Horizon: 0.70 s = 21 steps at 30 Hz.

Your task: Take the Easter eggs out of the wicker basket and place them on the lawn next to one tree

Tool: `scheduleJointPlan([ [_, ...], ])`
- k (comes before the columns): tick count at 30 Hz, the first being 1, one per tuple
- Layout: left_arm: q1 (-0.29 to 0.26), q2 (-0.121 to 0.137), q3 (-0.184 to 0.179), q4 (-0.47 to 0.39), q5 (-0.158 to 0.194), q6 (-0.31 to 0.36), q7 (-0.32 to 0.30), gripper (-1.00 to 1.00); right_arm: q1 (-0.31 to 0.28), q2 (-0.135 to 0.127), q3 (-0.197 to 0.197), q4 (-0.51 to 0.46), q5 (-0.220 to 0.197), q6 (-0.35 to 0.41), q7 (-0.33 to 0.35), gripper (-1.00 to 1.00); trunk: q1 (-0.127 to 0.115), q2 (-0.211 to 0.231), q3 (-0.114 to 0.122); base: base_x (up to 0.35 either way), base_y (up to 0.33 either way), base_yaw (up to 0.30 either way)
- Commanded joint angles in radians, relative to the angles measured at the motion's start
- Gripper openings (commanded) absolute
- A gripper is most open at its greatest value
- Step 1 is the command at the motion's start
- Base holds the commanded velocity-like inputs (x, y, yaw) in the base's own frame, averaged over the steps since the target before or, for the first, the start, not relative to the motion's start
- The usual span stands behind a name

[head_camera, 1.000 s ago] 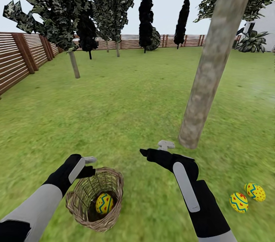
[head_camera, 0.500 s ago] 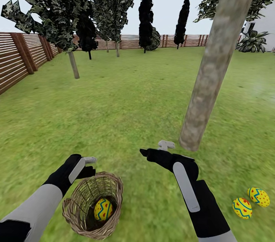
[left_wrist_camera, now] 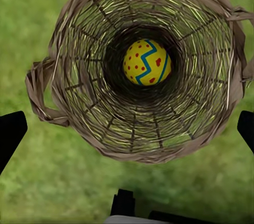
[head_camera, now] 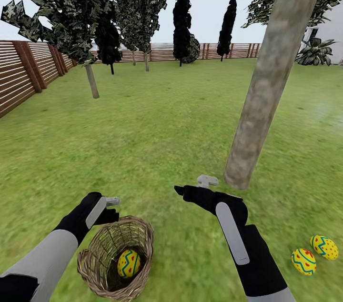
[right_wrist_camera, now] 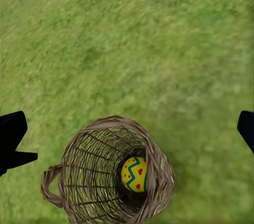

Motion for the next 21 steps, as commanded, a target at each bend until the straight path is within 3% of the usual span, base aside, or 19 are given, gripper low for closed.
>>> scheduleJointPlan([
  [1,-0.001,0.001,-0.007,-0.001,0.010,0.003,0.008,1.00,-0.001,0.000,0.000,-0.001,-0.011,0.003,-0.010,1.00,0.000,-0.001,-0.001,0.001,0.000,0.000],
  [10,-0.001,0.001,-0.007,-0.002,0.013,0.004,0.008,1.00,-0.001,-0.001,0.000,-0.001,-0.008,0.003,-0.010,1.00,0.000,-0.001,-0.001,0.000,0.000,0.000],
  [21,-0.001,0.001,-0.007,0.000,0.013,0.004,0.008,1.00,0.008,0.000,-0.001,-0.001,-0.004,0.003,-0.010,1.00,0.042,-0.078,-0.035,0.000,0.000,0.000],
])
